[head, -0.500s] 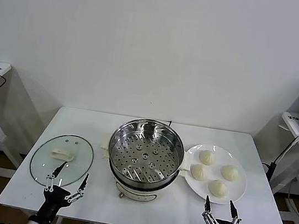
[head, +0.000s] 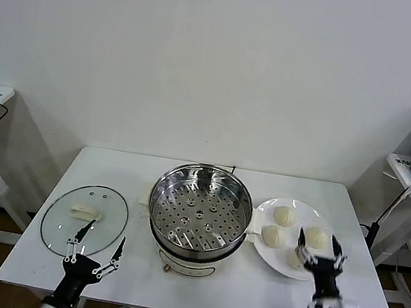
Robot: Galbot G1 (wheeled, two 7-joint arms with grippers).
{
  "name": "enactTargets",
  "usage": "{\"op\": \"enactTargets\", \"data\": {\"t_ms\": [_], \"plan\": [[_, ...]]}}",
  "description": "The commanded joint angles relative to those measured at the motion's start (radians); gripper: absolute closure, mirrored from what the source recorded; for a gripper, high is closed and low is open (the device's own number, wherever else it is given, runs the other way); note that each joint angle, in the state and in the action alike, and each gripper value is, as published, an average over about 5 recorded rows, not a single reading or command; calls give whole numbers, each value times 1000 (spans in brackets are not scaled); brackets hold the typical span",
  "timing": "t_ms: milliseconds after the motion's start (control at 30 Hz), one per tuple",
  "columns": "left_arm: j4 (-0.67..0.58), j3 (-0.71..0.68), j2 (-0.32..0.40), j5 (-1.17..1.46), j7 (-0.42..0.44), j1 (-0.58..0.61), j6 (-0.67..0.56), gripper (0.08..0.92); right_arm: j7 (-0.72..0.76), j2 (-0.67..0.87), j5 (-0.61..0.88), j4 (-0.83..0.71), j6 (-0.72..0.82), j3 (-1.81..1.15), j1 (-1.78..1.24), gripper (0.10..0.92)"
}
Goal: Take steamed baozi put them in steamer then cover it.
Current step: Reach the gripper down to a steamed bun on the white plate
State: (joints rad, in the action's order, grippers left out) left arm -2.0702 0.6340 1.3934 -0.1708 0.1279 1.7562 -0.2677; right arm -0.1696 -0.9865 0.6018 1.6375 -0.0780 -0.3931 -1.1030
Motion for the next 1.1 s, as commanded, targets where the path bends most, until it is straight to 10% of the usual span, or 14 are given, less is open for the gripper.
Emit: {"op": "enactTargets", "data": {"t_ms": [33,267,600,1100], "plan": [[-8,-2,2,-9,-1,4,-5,177,30,125,149,-208,98,144,400,203],[-16,-3,3,-16,-5,21,-14,177,486,238,143,-467,162,419,659,203],[-22,5,6,-14,-10,29,-16,177,1324,275,-332,-768,105,716,1004,203],[-13,11,31,-13,-20,44,-29,177,1435,108,-829,-895,16,925,1178,203]]}}
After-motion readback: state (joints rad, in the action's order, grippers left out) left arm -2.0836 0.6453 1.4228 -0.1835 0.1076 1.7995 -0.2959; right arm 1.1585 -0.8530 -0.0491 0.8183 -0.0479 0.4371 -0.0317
